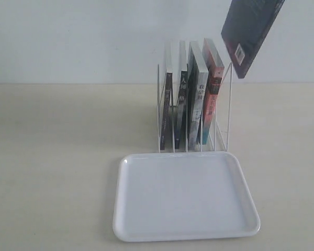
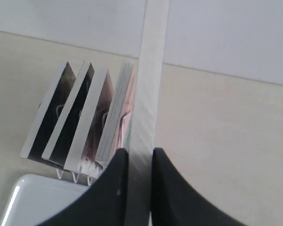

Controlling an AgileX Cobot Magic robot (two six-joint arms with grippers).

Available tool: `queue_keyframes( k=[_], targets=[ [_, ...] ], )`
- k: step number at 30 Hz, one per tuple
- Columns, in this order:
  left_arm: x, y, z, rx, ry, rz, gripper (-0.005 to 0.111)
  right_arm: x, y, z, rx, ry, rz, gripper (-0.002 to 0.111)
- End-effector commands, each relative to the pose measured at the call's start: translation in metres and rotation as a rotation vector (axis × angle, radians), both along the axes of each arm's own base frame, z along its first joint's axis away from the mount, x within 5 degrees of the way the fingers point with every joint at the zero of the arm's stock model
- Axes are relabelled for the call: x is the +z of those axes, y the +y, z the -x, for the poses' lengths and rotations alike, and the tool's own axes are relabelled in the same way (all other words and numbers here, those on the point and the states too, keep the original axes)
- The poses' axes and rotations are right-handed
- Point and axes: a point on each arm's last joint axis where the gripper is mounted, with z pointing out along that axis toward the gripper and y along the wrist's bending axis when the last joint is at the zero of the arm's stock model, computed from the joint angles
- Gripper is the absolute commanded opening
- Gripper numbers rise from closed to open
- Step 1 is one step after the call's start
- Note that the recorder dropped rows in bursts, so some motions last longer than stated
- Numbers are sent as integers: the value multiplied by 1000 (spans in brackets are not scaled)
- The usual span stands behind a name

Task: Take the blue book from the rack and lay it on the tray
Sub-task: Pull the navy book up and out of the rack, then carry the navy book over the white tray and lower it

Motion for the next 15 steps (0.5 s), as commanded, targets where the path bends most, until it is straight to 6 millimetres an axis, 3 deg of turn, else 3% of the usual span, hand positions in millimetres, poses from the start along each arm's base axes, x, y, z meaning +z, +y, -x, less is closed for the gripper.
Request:
queue_keyframes(
  k=[1, 7, 15],
  targets=[
    [3, 0, 0, 2, -21, 8, 5, 40, -14, 40, -34, -146, 9, 0],
    [3, 0, 0, 2, -21, 8, 5, 50, -30, 89, -84, -178, 25, 0],
    [3, 0, 0, 2, -21, 8, 5, 25, -43, 155, -102, -121, -1, 0]
  ],
)
